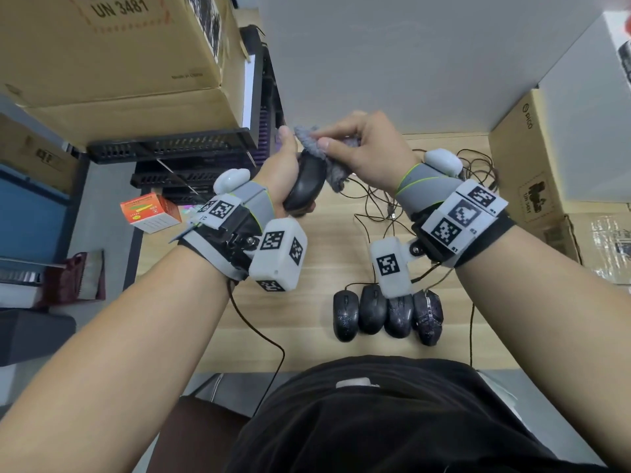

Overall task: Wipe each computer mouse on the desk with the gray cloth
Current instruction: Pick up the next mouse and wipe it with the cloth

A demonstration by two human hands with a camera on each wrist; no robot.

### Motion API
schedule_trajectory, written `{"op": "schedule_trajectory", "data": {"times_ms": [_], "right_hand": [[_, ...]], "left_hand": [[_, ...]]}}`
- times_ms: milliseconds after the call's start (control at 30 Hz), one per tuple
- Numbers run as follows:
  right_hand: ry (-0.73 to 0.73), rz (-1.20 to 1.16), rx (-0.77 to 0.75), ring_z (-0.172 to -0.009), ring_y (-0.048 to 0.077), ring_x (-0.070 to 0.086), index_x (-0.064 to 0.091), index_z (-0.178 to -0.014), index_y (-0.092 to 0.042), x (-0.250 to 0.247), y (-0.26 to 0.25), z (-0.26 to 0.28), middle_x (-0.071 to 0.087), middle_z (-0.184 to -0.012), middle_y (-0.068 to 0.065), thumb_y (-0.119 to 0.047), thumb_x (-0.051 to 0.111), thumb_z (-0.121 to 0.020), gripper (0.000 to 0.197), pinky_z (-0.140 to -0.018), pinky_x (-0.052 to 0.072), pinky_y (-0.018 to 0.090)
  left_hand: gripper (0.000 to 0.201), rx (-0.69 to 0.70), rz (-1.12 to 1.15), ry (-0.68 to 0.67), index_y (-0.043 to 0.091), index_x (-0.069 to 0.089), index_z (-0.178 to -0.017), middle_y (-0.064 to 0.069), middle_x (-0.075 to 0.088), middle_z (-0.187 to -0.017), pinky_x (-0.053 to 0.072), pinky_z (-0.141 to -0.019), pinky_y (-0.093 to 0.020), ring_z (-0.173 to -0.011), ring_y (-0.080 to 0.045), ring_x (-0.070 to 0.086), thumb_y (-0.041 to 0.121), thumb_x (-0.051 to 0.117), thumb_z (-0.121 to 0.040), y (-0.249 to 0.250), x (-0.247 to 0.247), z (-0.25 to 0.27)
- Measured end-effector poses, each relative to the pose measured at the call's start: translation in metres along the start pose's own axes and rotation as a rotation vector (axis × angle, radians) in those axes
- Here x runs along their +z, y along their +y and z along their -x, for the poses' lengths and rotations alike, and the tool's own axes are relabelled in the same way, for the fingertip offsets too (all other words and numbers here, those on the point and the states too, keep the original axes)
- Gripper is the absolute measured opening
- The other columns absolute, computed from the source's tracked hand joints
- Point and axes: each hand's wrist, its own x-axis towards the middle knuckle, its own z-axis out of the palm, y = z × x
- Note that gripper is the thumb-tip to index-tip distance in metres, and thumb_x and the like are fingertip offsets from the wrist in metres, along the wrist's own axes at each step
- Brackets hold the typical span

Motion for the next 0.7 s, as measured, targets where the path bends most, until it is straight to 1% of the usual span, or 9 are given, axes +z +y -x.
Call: {"op": "schedule_trajectory", "data": {"times_ms": [67,133,200,267,300,367,433,533,700], "right_hand": [[-0.042,0.017,-0.011,-0.071,0.007,0.060,0.071,-0.099,-0.040,0.003,-0.002,0.001,0.054,-0.086,-0.004,-0.028,0.071,-0.085,0.019,-0.083,0.054,0.035],[-0.200,-0.055,-0.055,-0.061,0.015,0.063,0.074,-0.099,-0.032,0.005,-0.010,0.009,0.054,-0.091,0.006,-0.024,0.075,-0.083,0.018,-0.066,0.055,0.030],[-0.314,-0.113,-0.044,-0.062,0.030,0.066,0.076,-0.094,-0.028,0.001,-0.013,0.012,0.057,-0.088,0.004,-0.018,0.078,-0.080,0.017,-0.057,0.055,0.032],[-0.264,-0.105,0.001,-0.066,0.041,0.066,0.078,-0.085,-0.031,-0.005,-0.010,0.008,0.064,-0.083,0.007,-0.020,0.080,-0.078,0.013,-0.058,0.055,0.040],[-0.187,-0.095,0.033,-0.064,0.035,0.067,0.077,-0.083,-0.031,-0.006,-0.006,0.004,0.068,-0.081,0.010,-0.023,0.080,-0.079,0.009,-0.059,0.055,0.037],[-0.017,-0.026,0.061,-0.056,0.016,0.066,0.075,-0.085,-0.032,-0.006,0.001,-0.001,0.066,-0.081,-0.007,-0.029,0.078,-0.081,0.006,-0.054,0.054,0.024],[0.056,0.024,0.045,-0.057,0.016,0.064,0.072,-0.089,-0.031,0.000,0.004,0.001,0.055,-0.085,-0.013,-0.029,0.076,-0.082,0.008,-0.053,0.054,0.027],[-0.086,-0.064,0.008,-0.058,0.024,0.066,0.071,-0.084,-0.030,0.008,0.002,0.010,0.055,-0.090,-0.003,-0.023,0.076,-0.081,0.009,-0.057,0.057,0.041],[-0.404,-0.148,0.019,-0.055,0.041,0.065,0.076,-0.086,-0.012,0.001,-0.006,0.015,0.062,-0.091,0.015,-0.012,0.080,-0.078,0.008,-0.051,0.056,0.048]], "left_hand": [[0.086,-0.009,0.030,-0.005,0.013,0.062,-0.125,-0.029,0.069,-0.094,0.053,-0.057,-0.040,-0.064,-0.036,0.067,0.082,0.026,-0.089,0.000,-0.003,-0.003],[0.090,-0.062,0.074,-0.025,0.012,0.062,-0.125,-0.035,0.067,-0.116,0.054,-0.076,-0.056,-0.094,-0.054,0.069,0.085,0.030,-0.083,0.002,-0.008,-0.005],[0.086,-0.089,0.153,-0.055,0.008,0.058,-0.133,-0.026,0.068,-0.123,0.056,-0.089,-0.057,-0.106,-0.044,0.070,0.079,0.033,-0.090,0.004,-0.013,-0.005],[0.074,-0.084,0.191,-0.101,0.005,0.055,-0.136,-0.015,0.066,-0.114,0.060,-0.071,-0.041,-0.088,-0.026,0.069,0.066,0.036,-0.100,0.007,-0.014,0.004],[0.060,-0.060,0.191,-0.116,0.008,0.056,-0.135,-0.017,0.065,-0.109,0.060,-0.061,-0.037,-0.081,-0.025,0.067,0.056,0.037,-0.104,0.007,-0.014,0.005],[0.045,-0.034,0.232,-0.180,0.010,0.053,-0.138,-0.021,0.067,-0.121,0.062,-0.057,-0.044,-0.086,-0.033,0.069,0.040,0.037,-0.108,0.011,-0.009,0.013],[0.045,-0.011,0.255,-0.226,0.004,0.051,-0.140,-0.025,0.063,-0.132,0.062,-0.061,-0.050,-0.089,-0.039,0.070,0.033,0.039,-0.108,0.016,-0.005,0.018],[0.049,0.020,0.256,-0.190,-0.007,0.050,-0.140,-0.032,0.060,-0.132,0.063,-0.066,-0.051,-0.092,-0.040,0.070,0.027,0.047,-0.106,0.018,-0.009,0.012],[0.032,0.021,0.229,-0.085,0.003,0.060,-0.128,-0.020,0.071,-0.116,0.062,-0.065,-0.043,-0.105,-0.038,0.071,0.024,0.054,-0.104,0.010,-0.014,0.004]]}}
